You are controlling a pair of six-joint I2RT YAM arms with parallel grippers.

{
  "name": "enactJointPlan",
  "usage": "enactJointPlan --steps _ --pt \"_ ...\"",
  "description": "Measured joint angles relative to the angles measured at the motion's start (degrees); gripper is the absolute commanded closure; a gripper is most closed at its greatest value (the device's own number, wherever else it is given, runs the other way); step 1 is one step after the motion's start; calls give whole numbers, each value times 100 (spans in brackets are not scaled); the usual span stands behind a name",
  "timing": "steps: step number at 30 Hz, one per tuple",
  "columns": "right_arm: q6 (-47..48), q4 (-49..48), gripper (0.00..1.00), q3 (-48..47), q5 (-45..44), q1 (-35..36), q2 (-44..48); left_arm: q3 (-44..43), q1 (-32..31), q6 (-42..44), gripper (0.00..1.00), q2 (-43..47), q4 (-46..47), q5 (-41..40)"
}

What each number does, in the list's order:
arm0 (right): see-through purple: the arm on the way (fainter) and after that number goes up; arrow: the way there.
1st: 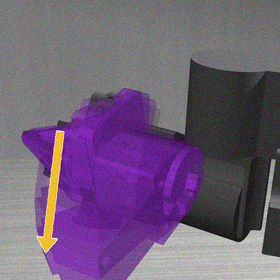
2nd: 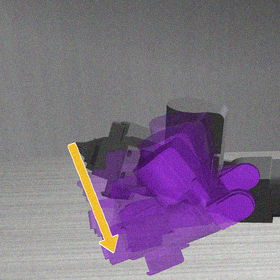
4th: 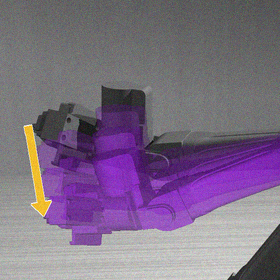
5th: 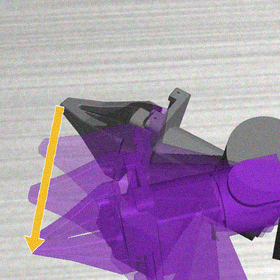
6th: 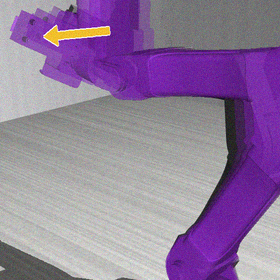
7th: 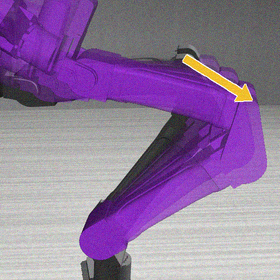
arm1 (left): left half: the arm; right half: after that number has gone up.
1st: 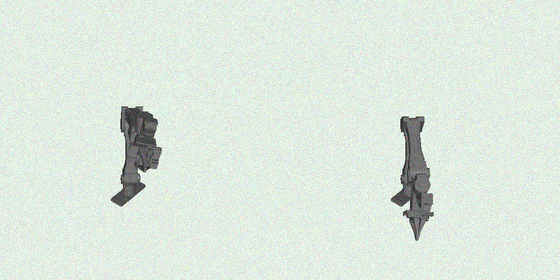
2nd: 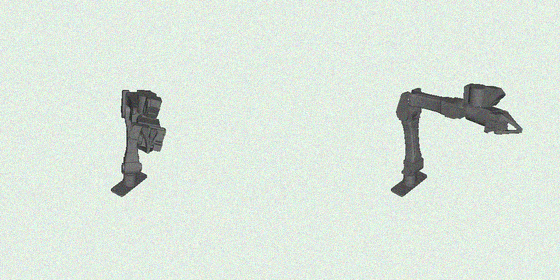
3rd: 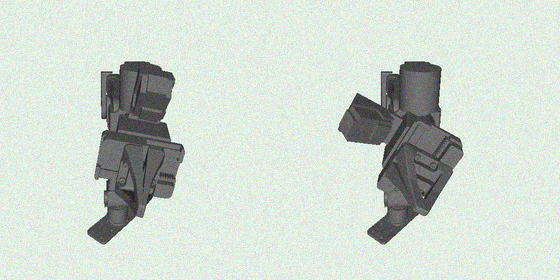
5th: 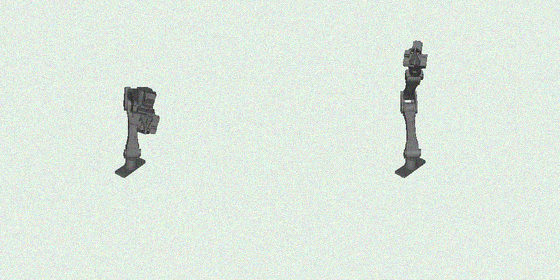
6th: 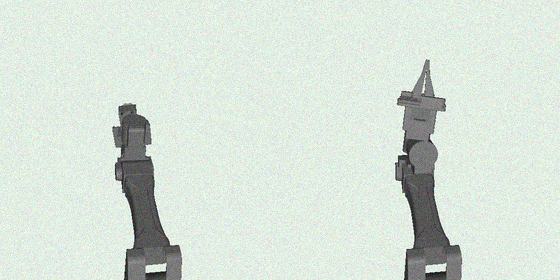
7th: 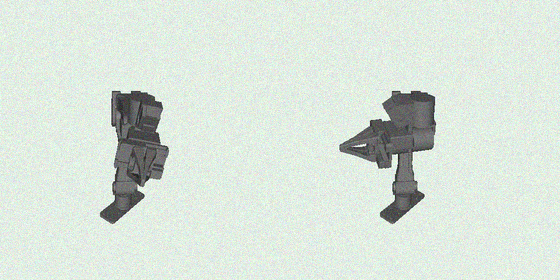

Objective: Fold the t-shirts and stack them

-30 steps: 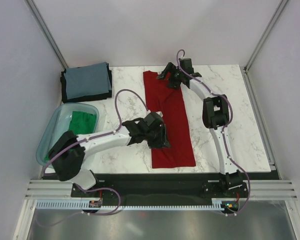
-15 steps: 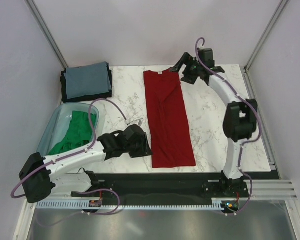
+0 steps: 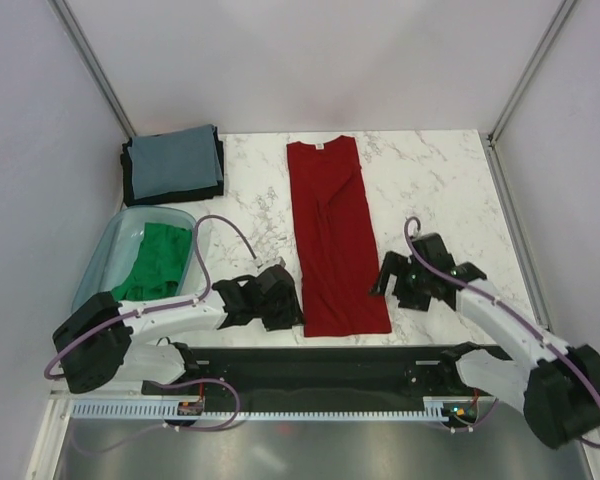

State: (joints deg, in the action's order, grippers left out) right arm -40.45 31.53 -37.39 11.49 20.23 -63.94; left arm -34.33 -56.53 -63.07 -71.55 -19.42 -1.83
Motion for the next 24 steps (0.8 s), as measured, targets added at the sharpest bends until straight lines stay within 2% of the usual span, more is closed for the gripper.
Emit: enactJointPlan --steps 5,14,15,17,18,19,20,21,22,23,24 --pt "-262 389 19 1054 -66 216 1436 7 -177 -186 51 -402 393 63" --pt "-459 57 30 1746 98 393 1644 -90 -452 -391 53 -855 640 15" --pt "-487 -26 36 1792 127 396 1674 -90 -472 -407 54 -859 640 -7" --pt "-527 -184 43 1891 184 404 1687 -92 -514 -444 57 -861 638 -81" --pt "-549 -232 51 1919 210 404 1683 -92 -529 -459 60 -861 636 -116" --pt "-540 -280 54 1945 216 407 1679 -92 -538 -468 71 -868 634 -140" --pt "-557 -319 59 1985 227 420 1663 -92 -542 -490 78 -879 632 -173" --pt "-570 -352 70 2006 264 422 1652 -92 -544 -498 84 -892 629 -216" --pt "-553 -369 75 2022 249 428 1644 -92 -549 -509 95 -909 632 -251" --pt "-553 -369 81 2046 258 433 1626 -96 -549 -525 98 -916 625 -271" --pt "-575 -369 93 2061 269 433 1613 -103 -551 -522 98 -918 610 -284"
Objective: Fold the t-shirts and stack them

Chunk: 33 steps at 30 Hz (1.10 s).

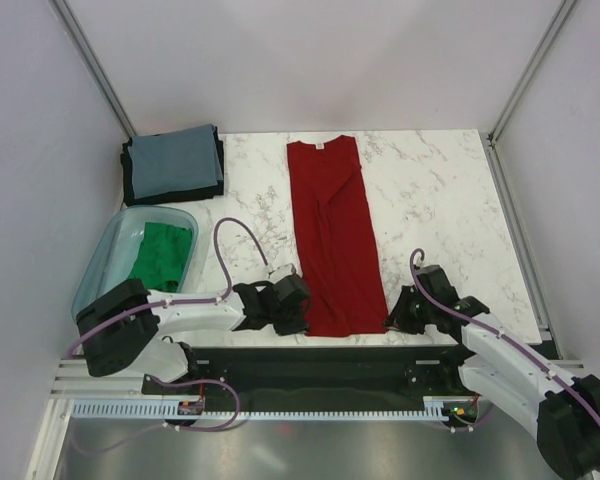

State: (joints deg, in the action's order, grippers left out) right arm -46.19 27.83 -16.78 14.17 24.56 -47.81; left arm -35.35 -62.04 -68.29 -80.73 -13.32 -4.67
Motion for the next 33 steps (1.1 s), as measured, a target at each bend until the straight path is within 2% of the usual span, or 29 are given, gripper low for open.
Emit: enactJointPlan --steps 1,2,7,11,17,24,28,33 --pt "17 4 99 2 0 0 -7 -59 -4 -2 98 0 -98 -20" --pt "42 24 100 -7 7 0 -13 -192 -31 -4 98 0 -308 -81" --pt "136 706 100 -664 -42 2 94 -1410 -461 -66 98 511 -1534 -682" --pt "188 1010 100 -1497 -72 9 396 -1996 -638 -168 98 1147 -1825 -940" --pt "153 1329 100 -1377 -28 9 898 -1600 -1141 -680 98 1226 -2199 -1045" --pt "76 2240 100 -1233 48 22 1611 -1207 -1812 -1161 98 1019 -2778 -1047" --pt "120 2363 100 -1534 15 37 1355 -1401 -1683 -1123 98 1016 -3176 -1261" --pt "315 2267 100 -2190 -260 37 501 -1985 -898 -671 98 1019 -3432 -1366"
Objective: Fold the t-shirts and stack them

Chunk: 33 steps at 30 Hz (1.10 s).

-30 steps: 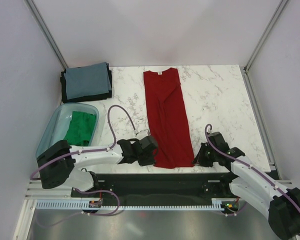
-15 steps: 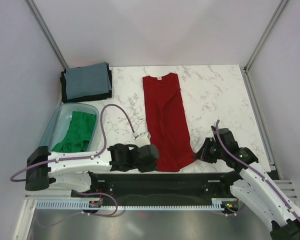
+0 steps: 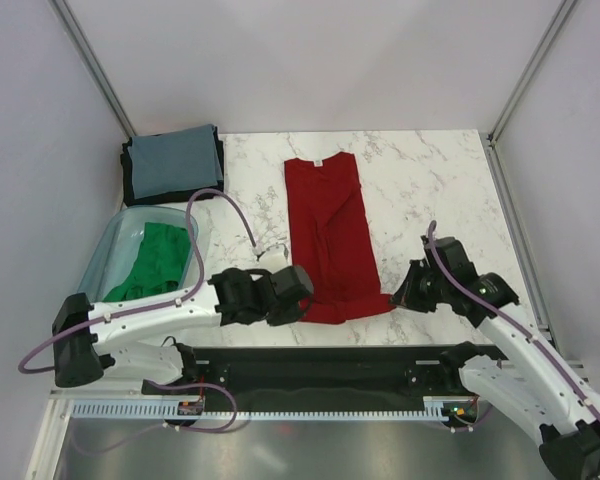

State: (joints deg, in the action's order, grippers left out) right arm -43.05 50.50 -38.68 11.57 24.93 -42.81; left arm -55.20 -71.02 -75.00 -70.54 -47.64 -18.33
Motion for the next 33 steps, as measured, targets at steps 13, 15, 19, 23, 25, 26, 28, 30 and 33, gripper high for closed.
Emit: enactJointPlan --steps 13,15,19,23,25,26,28,30,33 --pt "601 -785 100 -2033 -566 -127 -2573 -1375 2015 1803 98 -719 -50 155" --pt "699 -892 100 -2277 -568 -245 -2907 -1585 2260 2059 98 -949 -26 227" --pt "861 -1054 100 -2715 -522 -496 -3512 -1851 2697 2470 98 -1311 31 398" --pt "977 -1248 100 -3027 -376 -682 -4100 -2044 3093 2793 98 -1676 173 634" --pt "1012 -1338 100 -3117 -328 -721 -4354 -2127 3270 2949 98 -1919 262 772" --pt "1029 -1375 100 -3158 -302 -739 -4503 -2175 3344 3012 98 -2037 284 837" --pt "1034 -1460 100 -3213 -243 -769 -4787 -2267 3471 3134 98 -2332 341 964" --pt "1034 -1528 100 -3257 -216 -793 -5029 -2350 3563 3220 98 -2599 391 1060" --pt "1032 -1631 100 -3370 -195 -841 -5434 -2487 3703 3346 98 -3023 459 1217"
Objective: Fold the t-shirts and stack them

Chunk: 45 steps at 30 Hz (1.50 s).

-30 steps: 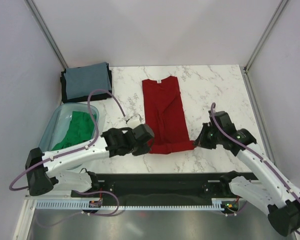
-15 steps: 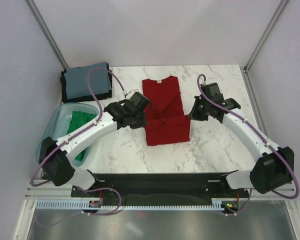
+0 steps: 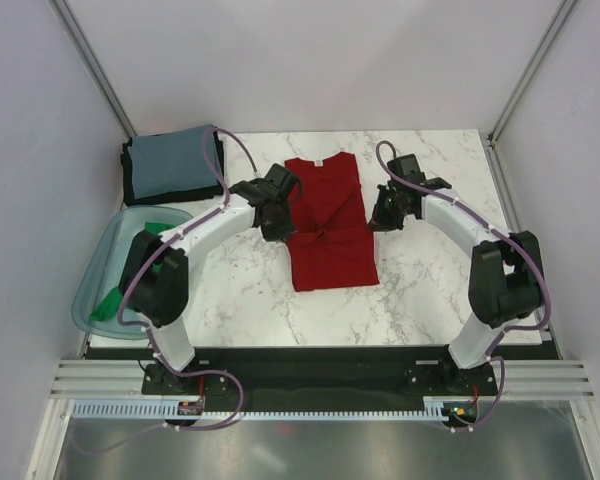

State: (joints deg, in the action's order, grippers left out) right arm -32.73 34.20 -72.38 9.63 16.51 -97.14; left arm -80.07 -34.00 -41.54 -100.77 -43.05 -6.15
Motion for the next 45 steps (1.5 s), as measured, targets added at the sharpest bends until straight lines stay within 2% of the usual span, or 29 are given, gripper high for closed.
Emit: enactJointPlan --steps 4,6,7,8,9,10,11,13,18,19,22,25,29,32,38,42,45 --pt "2 -83 100 -302 20 -83 -542 -310 192 173 98 -522 33 188" --pt "2 -98 100 -459 44 -127 -778 -505 278 262 94 -758 50 249" --pt "2 -111 97 -546 59 -151 -905 -629 328 321 91 -892 66 315" --pt "0 -116 93 -638 76 -177 -1027 -741 376 380 82 -1019 94 367" --pt "0 -122 88 -710 92 -201 -1126 -857 426 437 78 -1141 96 428" --pt "-2 -125 73 -804 107 -225 -1252 -951 479 479 74 -1239 107 516" --pt "-31 -118 62 -918 133 -258 -1375 -1078 546 525 68 -1366 114 621" --pt "-70 -85 43 -1241 186 -332 -1661 -1388 708 592 64 -1633 92 835" --pt "-203 286 36 -3010 398 -483 -2516 -2970 1161 640 62 -2422 -505 1187" --pt "-219 286 32 -3311 424 -503 -2566 -3220 1237 643 62 -2457 -568 1215" --pt "-221 289 28 -3530 448 -511 -2280 -3383 1364 643 62 -2221 -686 1226" --pt "-144 247 25 -2916 439 -503 -1508 -2780 1294 643 62 -1591 -632 1228" --pt "-17 -28 15 -1091 514 -496 -149 -1344 992 638 60 -546 -422 1255" --pt "83 -197 12 133 555 -496 457 -286 669 601 54 39 -103 1281" --pt "179 -407 13 1801 671 -496 903 1539 120 243 38 715 807 1390" --pt "221 -713 16 2361 859 -496 960 2518 -55 -144 37 1045 1506 1425" --pt "236 -977 20 2649 973 -496 960 2855 -146 -330 38 1095 1880 1423"
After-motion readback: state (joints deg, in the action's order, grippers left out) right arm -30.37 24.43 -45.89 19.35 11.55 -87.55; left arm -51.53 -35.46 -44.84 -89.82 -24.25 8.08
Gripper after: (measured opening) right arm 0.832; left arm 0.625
